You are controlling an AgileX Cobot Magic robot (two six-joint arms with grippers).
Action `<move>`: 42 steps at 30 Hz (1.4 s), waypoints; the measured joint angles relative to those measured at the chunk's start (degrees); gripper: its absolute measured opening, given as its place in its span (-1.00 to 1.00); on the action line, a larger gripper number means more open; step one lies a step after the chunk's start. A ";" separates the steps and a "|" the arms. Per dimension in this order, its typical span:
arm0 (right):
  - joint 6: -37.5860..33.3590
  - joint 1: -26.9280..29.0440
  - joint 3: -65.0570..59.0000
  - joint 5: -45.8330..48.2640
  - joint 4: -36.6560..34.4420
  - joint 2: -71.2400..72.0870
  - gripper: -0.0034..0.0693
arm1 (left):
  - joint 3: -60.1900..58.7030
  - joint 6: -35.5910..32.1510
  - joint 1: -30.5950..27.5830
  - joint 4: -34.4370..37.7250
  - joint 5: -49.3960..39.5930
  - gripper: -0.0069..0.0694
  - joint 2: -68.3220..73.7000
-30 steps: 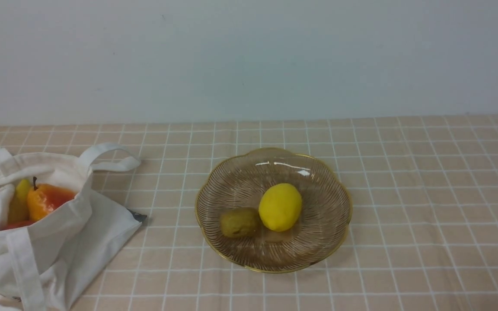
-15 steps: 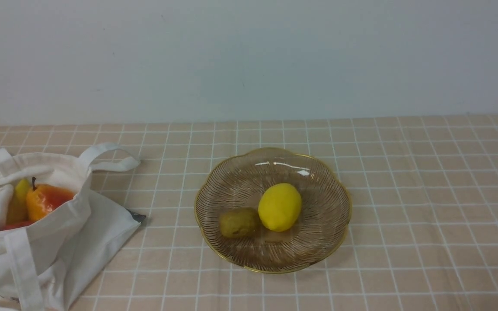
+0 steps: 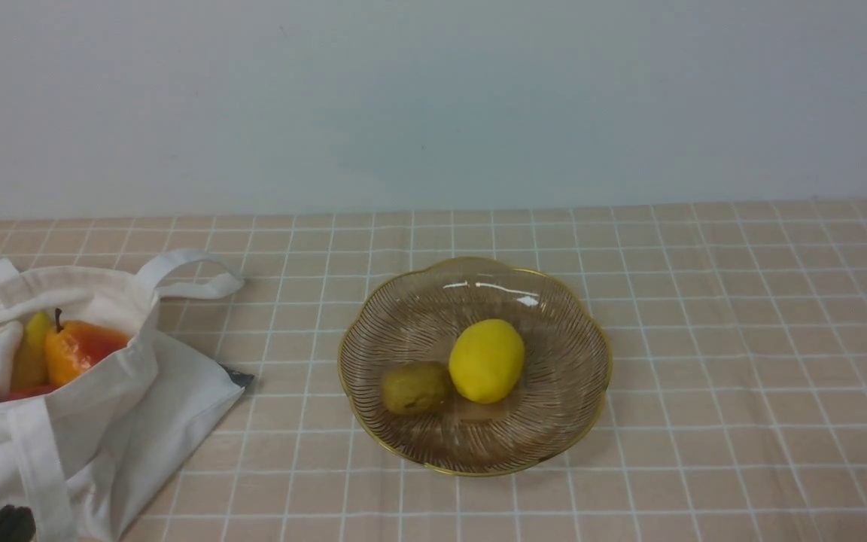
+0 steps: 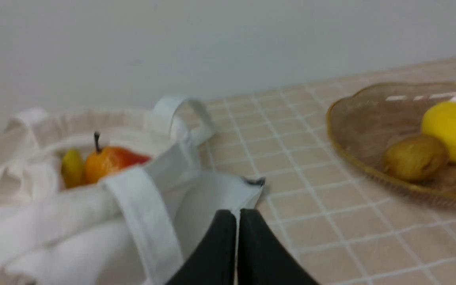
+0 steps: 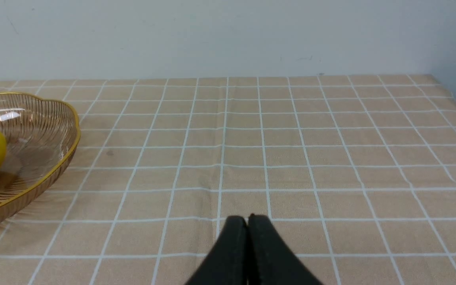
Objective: Take the fruit out of the bag on the brown coffee tablecloth and place them on the plate.
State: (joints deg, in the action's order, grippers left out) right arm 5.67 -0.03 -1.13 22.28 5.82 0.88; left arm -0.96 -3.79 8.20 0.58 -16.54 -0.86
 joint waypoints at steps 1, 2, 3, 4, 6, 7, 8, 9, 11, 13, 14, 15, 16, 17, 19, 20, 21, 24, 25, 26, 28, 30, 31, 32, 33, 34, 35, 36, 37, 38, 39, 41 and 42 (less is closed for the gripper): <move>0.00 0.00 0.00 0.00 0.06 0.00 -0.94 | -0.51 -0.01 -1.20 0.24 -0.12 -0.84 0.00; 0.00 0.00 0.00 0.00 0.06 0.00 -0.94 | -0.59 -0.06 -1.65 0.35 -0.27 -0.84 0.00; 0.00 0.00 0.00 0.00 0.06 0.00 -0.94 | -0.59 -0.06 -2.25 0.48 -0.95 -0.84 0.00; 0.00 0.00 0.00 0.00 0.06 0.00 -0.94 | -0.59 -0.12 -2.39 0.48 -1.09 -0.84 0.00; 0.00 0.00 0.00 0.00 0.06 0.00 -0.94 | -0.63 -0.17 -2.80 0.48 -3.45 -0.84 0.00; 0.00 0.00 0.00 0.00 0.06 0.00 -0.94 | -0.63 -0.17 -2.80 0.48 -4.17 -0.84 0.00; 0.00 0.00 0.00 0.00 0.06 0.00 -0.94 | -0.65 -0.17 -2.80 0.48 -4.50 -0.84 0.00; 0.00 0.00 0.00 0.00 0.06 0.00 -0.94 | -0.65 -0.17 -2.82 0.48 -4.72 -0.84 0.00; 0.00 0.00 0.00 0.00 0.06 0.00 -0.94 | -0.65 -0.17 -2.82 0.48 -4.84 -0.84 0.00; 0.00 0.00 0.00 0.00 0.06 0.00 -0.94 | -0.65 -0.17 -2.82 0.48 -4.84 -0.84 0.00; 0.00 0.00 0.00 0.00 0.06 0.00 -0.94 | -0.65 -0.17 -2.82 0.48 -4.84 -0.84 0.00; 0.00 0.00 0.00 0.00 0.06 0.00 -0.94 | -0.65 -0.17 -2.82 0.48 -4.84 -0.84 0.00; 0.00 0.00 0.00 0.00 0.06 0.00 -0.94 | -0.65 -0.17 -2.82 0.48 -4.88 -0.84 0.00; 0.00 0.00 0.00 0.00 0.06 0.00 -0.94 | -0.65 -0.17 -2.82 0.48 -4.88 -0.84 0.00; 0.00 0.00 0.00 0.00 0.06 0.00 -0.94 | -0.65 -0.17 -2.82 0.48 -4.88 -0.84 0.00; 0.00 0.00 0.00 0.00 0.06 0.00 -0.94 | -0.65 -0.17 -2.82 0.48 -4.88 -0.84 0.00; 0.00 0.00 0.00 0.00 0.06 0.00 -0.94 | -0.65 -0.17 -2.82 0.48 -4.88 -0.84 0.00; 0.00 0.00 0.00 0.00 0.06 0.00 -0.94 | -0.65 -0.17 -2.82 0.48 -4.88 -0.84 0.00; 0.00 0.00 0.00 0.00 0.06 0.00 -0.94 | -0.65 -0.17 -2.82 0.48 -4.88 -0.84 0.00; 0.00 0.00 0.00 0.00 0.06 0.00 -0.94 | -0.65 -0.17 -2.82 0.48 -4.88 -0.84 0.00; 0.00 0.00 0.00 0.00 0.06 0.00 -0.94 | -0.65 -0.17 -2.82 0.48 -4.88 -0.84 0.00; 0.00 0.00 0.00 0.00 0.06 0.00 -0.94 | -0.65 -0.17 -2.82 0.48 -4.88 -0.84 0.00; 0.00 0.00 0.00 0.00 0.06 0.00 -0.94 | -0.65 -0.17 -2.82 0.48 -4.88 -0.84 0.00; 0.00 0.00 0.00 0.00 0.06 0.00 -0.94 | -0.65 -0.17 -2.82 0.48 -4.88 -0.84 0.00; 0.00 0.00 0.00 0.00 0.06 0.00 -0.94 | -0.65 -0.17 -2.82 0.48 -4.88 -0.84 0.00; 0.00 0.00 0.00 0.00 0.06 0.00 -0.94 | -0.65 -0.17 -2.82 0.48 -4.88 -0.84 0.00; 0.00 0.00 0.00 0.00 0.06 0.00 -0.94 | -0.65 -0.17 -2.82 0.48 -4.88 -0.84 0.00; 0.00 0.00 0.00 0.00 0.06 0.00 -0.94 | -0.65 -0.17 -2.82 0.48 -4.88 -0.84 0.00; 0.00 0.00 0.00 0.00 0.06 0.00 -0.94 | -0.65 -0.17 -2.82 0.48 -4.88 -0.84 0.00; 0.00 0.00 0.00 0.00 0.06 0.00 -0.94 | -0.65 -0.17 -2.82 0.48 -4.88 -0.84 0.00; 0.00 0.00 0.00 0.00 0.06 0.00 -0.94 | -0.65 -0.17 -2.82 0.48 -4.88 -0.84 0.00; 0.00 0.00 0.00 0.00 0.06 0.00 -0.94 | -0.65 -0.17 -2.82 0.48 -4.88 -0.84 0.00; 0.00 0.00 0.00 0.00 0.06 0.00 -0.94 | -0.65 -0.17 -2.82 0.48 -4.88 -0.84 0.00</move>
State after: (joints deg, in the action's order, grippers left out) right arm 5.67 -0.03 -1.13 22.28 5.88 0.88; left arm -1.61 -3.95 5.38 1.06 -21.43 -0.86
